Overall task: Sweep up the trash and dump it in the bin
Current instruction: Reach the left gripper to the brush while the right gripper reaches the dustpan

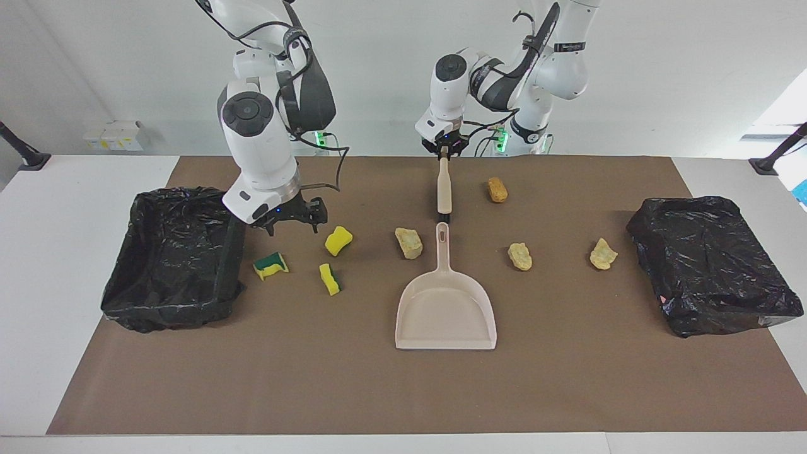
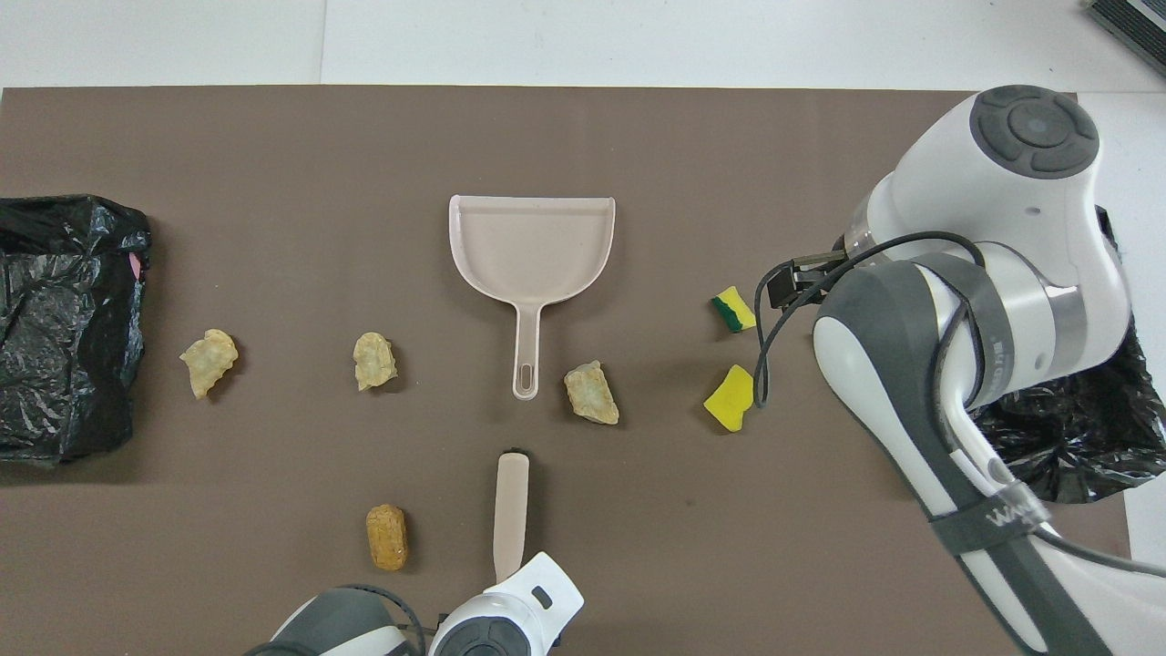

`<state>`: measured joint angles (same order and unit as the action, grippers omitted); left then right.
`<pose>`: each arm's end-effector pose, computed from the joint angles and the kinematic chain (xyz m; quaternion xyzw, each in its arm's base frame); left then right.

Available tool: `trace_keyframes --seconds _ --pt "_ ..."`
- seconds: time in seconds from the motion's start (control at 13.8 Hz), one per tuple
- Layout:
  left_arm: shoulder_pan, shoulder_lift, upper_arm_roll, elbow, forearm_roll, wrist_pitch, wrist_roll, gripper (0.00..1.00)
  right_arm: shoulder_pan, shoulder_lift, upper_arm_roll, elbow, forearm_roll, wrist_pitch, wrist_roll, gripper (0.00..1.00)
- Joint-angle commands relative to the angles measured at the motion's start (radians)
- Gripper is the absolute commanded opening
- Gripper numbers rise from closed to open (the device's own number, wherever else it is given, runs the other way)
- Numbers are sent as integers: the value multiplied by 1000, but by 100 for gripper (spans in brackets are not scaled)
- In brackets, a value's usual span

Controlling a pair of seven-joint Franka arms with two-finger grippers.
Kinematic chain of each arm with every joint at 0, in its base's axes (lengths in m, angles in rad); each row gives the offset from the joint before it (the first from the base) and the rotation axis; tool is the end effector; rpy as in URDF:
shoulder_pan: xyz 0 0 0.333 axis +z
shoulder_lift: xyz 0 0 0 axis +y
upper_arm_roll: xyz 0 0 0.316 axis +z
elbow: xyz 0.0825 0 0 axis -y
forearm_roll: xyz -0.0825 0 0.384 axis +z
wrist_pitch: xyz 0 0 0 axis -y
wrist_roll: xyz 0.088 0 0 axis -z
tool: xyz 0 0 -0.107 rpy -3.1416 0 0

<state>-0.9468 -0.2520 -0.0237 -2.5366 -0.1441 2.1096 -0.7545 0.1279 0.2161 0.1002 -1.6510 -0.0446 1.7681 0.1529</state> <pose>0.2283 -0.3451 0.3502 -0.9926 0.0645 0.0987 0.0301 0.6025 0.1312 0.4762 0.9978 0.0423 -0.0460 0.0199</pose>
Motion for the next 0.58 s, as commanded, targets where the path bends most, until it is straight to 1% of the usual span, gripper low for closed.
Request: trace_keyframes --seconds 0.0,0.07,0.14,0.29,0.36,0.51 --pt "41 2 16 88 -3 -115 7 0 -8 -26 7 -32 8 20 16 100" --pt "90 -6 16 122 0 -178 4 0 -10 -20 6 -23 8 28 14 100" --pt "117 -12 18 145 12 -225 6 0 -7 -20 7 -24 8 30 16 100" --pt "199 -48 16 159 76 -246 7 0 9 -20 7 -23 12 33 54 100" --pt "239 -56 18 160 92 -246 7 0 31 -20 7 -21 14 37 65 100" --pt "319 -53 16 160 159 -243 9 0 77 -15 7 -23 17 59 100 100"
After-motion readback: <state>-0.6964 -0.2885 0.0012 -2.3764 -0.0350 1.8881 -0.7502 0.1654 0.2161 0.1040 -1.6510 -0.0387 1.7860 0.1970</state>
